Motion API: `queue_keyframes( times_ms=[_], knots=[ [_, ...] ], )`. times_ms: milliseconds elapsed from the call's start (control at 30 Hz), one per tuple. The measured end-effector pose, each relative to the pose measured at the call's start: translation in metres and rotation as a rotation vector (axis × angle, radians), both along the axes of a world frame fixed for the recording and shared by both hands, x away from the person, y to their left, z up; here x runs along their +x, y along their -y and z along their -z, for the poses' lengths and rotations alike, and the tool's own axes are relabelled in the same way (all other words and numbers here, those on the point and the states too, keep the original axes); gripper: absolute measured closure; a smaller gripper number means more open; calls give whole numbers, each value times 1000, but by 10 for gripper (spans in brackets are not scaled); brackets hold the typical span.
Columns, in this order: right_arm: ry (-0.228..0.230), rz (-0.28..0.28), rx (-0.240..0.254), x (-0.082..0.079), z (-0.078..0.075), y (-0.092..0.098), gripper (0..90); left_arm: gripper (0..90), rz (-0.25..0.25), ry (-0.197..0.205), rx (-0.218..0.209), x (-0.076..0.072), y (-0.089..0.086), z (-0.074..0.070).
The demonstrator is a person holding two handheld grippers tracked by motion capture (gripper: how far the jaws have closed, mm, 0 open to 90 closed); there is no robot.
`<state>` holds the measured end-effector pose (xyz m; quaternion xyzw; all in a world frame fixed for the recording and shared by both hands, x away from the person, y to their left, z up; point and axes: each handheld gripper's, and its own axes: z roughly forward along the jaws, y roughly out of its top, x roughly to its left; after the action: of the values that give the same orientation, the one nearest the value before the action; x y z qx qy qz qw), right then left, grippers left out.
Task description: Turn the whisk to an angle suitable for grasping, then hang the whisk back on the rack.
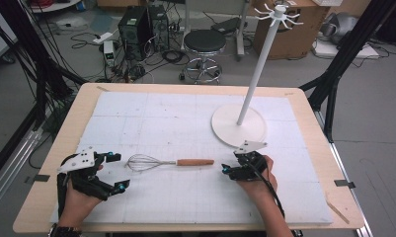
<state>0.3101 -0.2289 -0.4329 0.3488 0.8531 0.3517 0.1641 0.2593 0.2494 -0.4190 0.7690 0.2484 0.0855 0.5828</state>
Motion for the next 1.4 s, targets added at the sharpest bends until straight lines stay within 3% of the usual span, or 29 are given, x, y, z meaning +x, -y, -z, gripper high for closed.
queue_keyframes(
  times_ms=[200,333,467,700,933,1067,1400],
  knots=[
    [0,11,21,-11,-6,23,221,18,2,-1,0,0,1,0],
    [38,21,27,-23,-11,35,180,18,4,-2,1,0,0,0],
    [61,53,87,-31,-14,48,149,18,3,0,3,0,1,0],
    [91,28,197,-35,-15,74,29,18,3,0,1,1,1,0],
    [118,-49,290,-37,-20,77,1,18,9,-3,4,1,2,1],
    [129,-80,320,-37,-22,78,1,18,7,-6,6,1,2,2],
    [127,-58,331,-38,-22,84,1,18,11,-3,11,3,7,0]
  ],
)
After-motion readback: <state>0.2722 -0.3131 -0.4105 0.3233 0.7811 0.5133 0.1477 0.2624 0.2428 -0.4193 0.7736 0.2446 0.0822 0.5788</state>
